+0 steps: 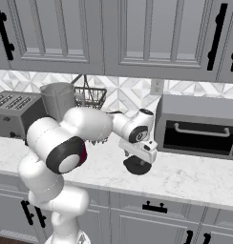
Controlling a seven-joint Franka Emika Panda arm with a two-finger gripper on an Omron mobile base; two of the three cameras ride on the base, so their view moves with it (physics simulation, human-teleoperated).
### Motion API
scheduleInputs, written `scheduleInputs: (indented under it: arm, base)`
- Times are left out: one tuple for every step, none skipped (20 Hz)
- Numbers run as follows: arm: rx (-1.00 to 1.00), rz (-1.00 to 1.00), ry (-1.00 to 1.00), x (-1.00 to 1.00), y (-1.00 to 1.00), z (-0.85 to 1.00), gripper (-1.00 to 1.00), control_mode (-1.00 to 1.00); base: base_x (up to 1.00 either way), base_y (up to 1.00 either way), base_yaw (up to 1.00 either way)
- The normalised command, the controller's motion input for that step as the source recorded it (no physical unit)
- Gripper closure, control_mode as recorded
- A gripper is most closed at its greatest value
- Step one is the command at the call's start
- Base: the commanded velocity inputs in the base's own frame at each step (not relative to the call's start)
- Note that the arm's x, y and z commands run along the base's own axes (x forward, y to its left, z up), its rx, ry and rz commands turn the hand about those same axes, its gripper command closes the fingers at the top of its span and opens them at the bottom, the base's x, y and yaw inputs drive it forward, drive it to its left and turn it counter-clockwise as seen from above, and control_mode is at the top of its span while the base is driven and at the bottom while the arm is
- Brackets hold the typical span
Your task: Close the lid blender by securely placing the lid on top.
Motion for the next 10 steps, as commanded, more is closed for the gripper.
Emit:
scheduleInputs:
  arm:
    - [0.0,0.0,-0.02,0.06,-0.09,-0.14,-1.0,-1.0]
    - [0.0,0.0,-0.01,0.0,-0.07,-0.15,-1.0,-1.0]
    - [0.0,0.0,-0.01,0.0,0.0,-0.16,-1.0,-1.0]
    - [-0.01,0.0,0.0,0.0,0.0,-0.21,-1.0,-1.0]
    - [-0.01,0.0,0.0,0.05,0.0,-0.23,-1.0,-1.0]
    - [0.0,0.0,0.0,0.16,0.0,-0.22,-1.0,-1.0]
    - [0.0,0.0,0.0,0.16,0.0,-0.2,-1.0,-1.0]
    - [0.0,0.0,0.0,0.11,0.0,-0.17,-1.0,-1.0]
    - [0.0,0.0,0.0,0.11,0.0,-0.17,-1.0,-1.0]
    - [0.0,0.0,0.0,0.11,0.0,-0.18,-1.0,-1.0]
  base:
    - [0.0,0.0,0.0]
    - [0.0,0.0,0.0]
    - [0.0,0.0,0.0]
    - [0.0,0.0,0.0]
    - [0.0,0.0,0.0]
    - [0.0,0.0,0.0]
    - [0.0,0.0,0.0]
    - [0.0,0.0,0.0]
    - [0.0,0.0,0.0]
    - [0.0,0.0,0.0]
